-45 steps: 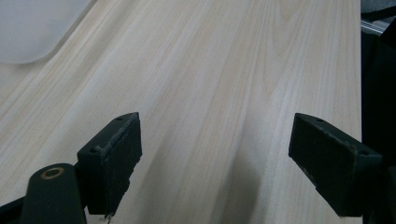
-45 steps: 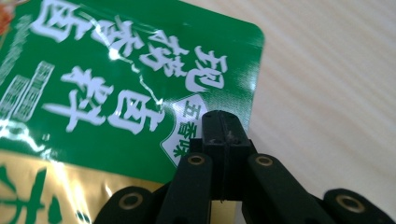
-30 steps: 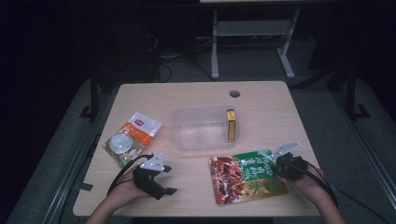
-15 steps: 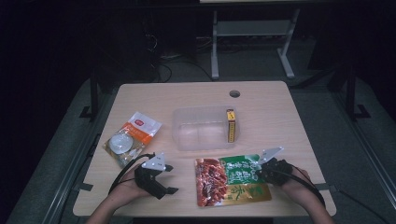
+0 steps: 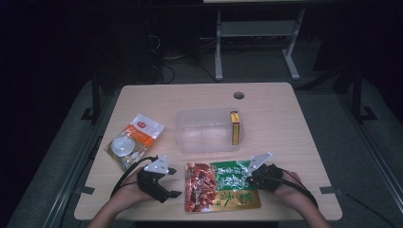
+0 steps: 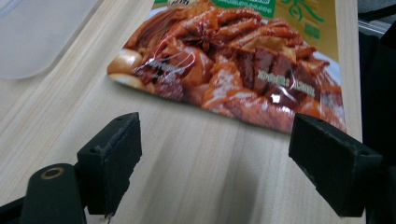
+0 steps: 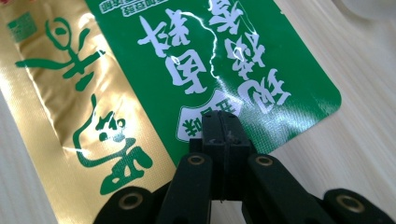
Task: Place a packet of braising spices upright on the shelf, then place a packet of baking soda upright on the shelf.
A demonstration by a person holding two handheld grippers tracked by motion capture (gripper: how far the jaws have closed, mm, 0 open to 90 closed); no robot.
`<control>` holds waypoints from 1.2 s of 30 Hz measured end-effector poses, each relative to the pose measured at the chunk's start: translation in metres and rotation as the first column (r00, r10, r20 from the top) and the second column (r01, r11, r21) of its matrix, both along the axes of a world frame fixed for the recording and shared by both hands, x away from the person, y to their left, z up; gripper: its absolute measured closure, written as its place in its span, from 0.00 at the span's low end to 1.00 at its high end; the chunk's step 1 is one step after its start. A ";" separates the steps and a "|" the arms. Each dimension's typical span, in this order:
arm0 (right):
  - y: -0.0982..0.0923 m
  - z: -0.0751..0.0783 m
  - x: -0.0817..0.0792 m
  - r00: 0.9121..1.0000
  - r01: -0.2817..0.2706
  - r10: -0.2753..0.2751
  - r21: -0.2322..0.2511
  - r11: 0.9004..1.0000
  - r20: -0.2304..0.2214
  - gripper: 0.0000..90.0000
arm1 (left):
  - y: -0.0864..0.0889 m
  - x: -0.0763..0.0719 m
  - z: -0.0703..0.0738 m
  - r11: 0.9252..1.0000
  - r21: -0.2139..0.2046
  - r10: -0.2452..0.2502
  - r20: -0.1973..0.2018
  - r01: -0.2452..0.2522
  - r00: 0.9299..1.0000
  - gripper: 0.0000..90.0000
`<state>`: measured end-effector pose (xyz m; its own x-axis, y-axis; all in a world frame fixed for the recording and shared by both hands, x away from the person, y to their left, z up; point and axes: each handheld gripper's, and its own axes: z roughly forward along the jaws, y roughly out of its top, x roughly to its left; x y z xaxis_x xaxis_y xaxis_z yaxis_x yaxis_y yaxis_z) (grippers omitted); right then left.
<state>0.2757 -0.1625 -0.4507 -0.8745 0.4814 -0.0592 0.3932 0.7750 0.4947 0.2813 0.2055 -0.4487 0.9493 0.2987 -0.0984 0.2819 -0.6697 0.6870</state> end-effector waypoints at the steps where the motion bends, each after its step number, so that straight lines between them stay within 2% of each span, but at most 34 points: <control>1: 0.005 0.000 -0.001 1.000 -0.014 0.014 0.003 1.000 0.000 1.00 | 0.000 0.000 0.000 1.000 0.004 -0.005 0.001 0.005 1.000 0.19; 9: 0.014 -0.001 0.002 0.999 -0.050 0.050 0.014 0.999 0.004 1.00 | -0.002 -0.001 0.000 1.000 0.005 -0.011 -0.002 0.011 1.000 0.19; 10: 0.013 0.000 0.001 0.999 -0.050 0.050 0.022 0.998 0.003 1.00 | -0.002 -0.001 0.001 1.000 0.003 -0.010 0.001 0.010 1.000 0.19; 11: 0.010 0.002 0.001 0.999 -0.045 0.045 0.053 0.998 0.004 0.99 | -0.002 -0.002 0.001 1.000 -0.001 -0.009 -0.002 0.009 1.000 0.19; 12: 0.006 0.004 0.001 0.999 -0.037 0.037 0.086 0.996 0.003 0.93 | -0.002 -0.001 0.002 1.000 0.005 -0.015 0.001 0.015 1.000 0.19; 13: 0.001 0.009 0.001 1.000 -0.001 0.002 0.137 0.991 -0.004 0.87 | -0.002 -0.001 0.003 1.000 0.007 -0.016 0.000 0.016 1.000 0.19; 14: -0.002 0.011 0.000 1.000 0.023 -0.022 0.162 0.987 -0.009 0.84 | -0.003 -0.001 0.004 1.000 0.004 -0.019 0.004 0.019 1.000 0.19; 18: -0.014 0.012 0.002 0.997 0.078 -0.078 0.193 0.978 -0.009 0.68 | -0.010 0.001 0.007 1.000 -0.004 -0.026 0.009 0.026 1.000 0.19; 22: -0.020 0.008 0.002 0.993 0.118 -0.120 0.194 0.974 -0.002 0.53 | -0.020 0.007 0.010 0.999 -0.009 -0.040 0.022 0.040 0.999 0.18; 23: -0.022 0.008 0.000 0.991 0.132 -0.137 0.191 0.973 0.011 0.51 | -0.023 0.009 0.011 0.999 -0.010 -0.044 0.028 0.045 0.999 0.18; 27: -0.029 0.007 -0.006 0.983 0.180 -0.184 0.207 0.962 0.003 0.47 | -0.035 0.017 0.012 0.998 -0.013 -0.056 0.028 0.057 0.998 0.18; 30: -0.033 0.006 -0.011 0.980 0.195 -0.200 0.211 0.958 0.001 0.44 | -0.046 0.025 0.011 0.997 -0.020 -0.071 0.024 0.071 0.997 0.18; 34: -0.038 0.005 -0.016 0.974 0.220 -0.225 0.230 0.948 -0.003 0.40 | -0.060 0.032 0.006 0.995 -0.001 -0.102 0.015 0.102 0.995 0.17; 36: -0.038 0.004 -0.018 0.973 0.225 -0.229 0.231 0.947 -0.010 0.39 | -0.065 0.036 0.003 0.993 0.010 -0.114 0.011 0.114 0.993 0.16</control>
<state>0.2575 -0.2008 -0.4464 -0.7404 0.6692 0.0625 0.5359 0.5316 0.6559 0.3173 0.1401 -0.4459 0.9782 0.1894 -0.0849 0.1955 -0.7031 0.6836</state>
